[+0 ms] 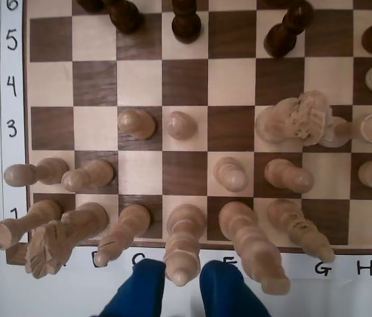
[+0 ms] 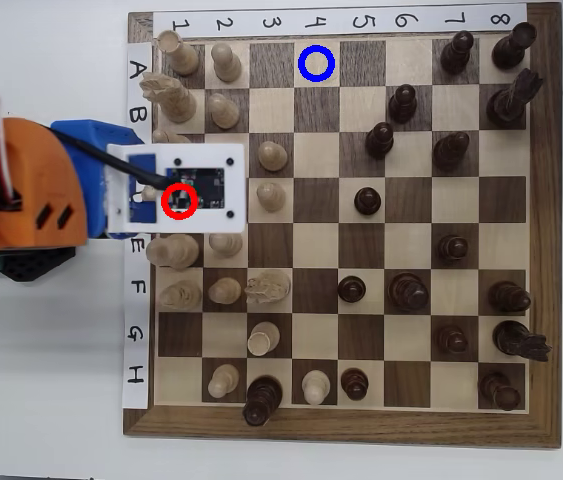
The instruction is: Move the piece to destination
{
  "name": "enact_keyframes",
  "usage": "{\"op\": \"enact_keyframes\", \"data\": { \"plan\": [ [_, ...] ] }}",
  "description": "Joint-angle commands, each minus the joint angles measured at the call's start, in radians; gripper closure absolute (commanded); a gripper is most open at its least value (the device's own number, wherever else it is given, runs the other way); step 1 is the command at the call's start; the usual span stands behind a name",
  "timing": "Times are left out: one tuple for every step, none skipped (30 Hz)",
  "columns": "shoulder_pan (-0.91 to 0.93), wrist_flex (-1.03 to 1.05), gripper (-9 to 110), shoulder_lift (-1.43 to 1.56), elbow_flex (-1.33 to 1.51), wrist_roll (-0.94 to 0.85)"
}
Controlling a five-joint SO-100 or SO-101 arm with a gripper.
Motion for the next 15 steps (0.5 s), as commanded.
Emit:
{"op": "enact_keyframes", "data": {
  "plan": [
    [-0.038, 0.006, 92, 0.054, 0.052, 0.104],
    [-0.041, 0.006, 92, 0.057, 0.057, 0.100],
    [-0.044, 0.006, 91, 0.058, 0.058, 0.098],
    [-0.048, 0.006, 91, 0.058, 0.060, 0.095],
    [-0.049, 0.006, 91, 0.054, 0.061, 0.094],
    [-0.051, 0.006, 90, 0.051, 0.061, 0.094],
    [-0.051, 0.006, 90, 0.043, 0.061, 0.092],
    [-0.051, 0.006, 89, 0.037, 0.061, 0.092],
    [-0.049, 0.006, 88, 0.031, 0.061, 0.094],
    [-0.049, 0.006, 87, 0.026, 0.063, 0.095],
    [-0.049, 0.006, 86, 0.020, 0.064, 0.095],
    [-0.049, 0.006, 86, 0.015, 0.066, 0.097],
    [-0.052, 0.006, 84, 0.012, 0.071, 0.097],
    [-0.054, 0.006, 84, 0.011, 0.074, 0.097],
    [-0.057, 0.006, 84, 0.009, 0.077, 0.100]
  ]
}}
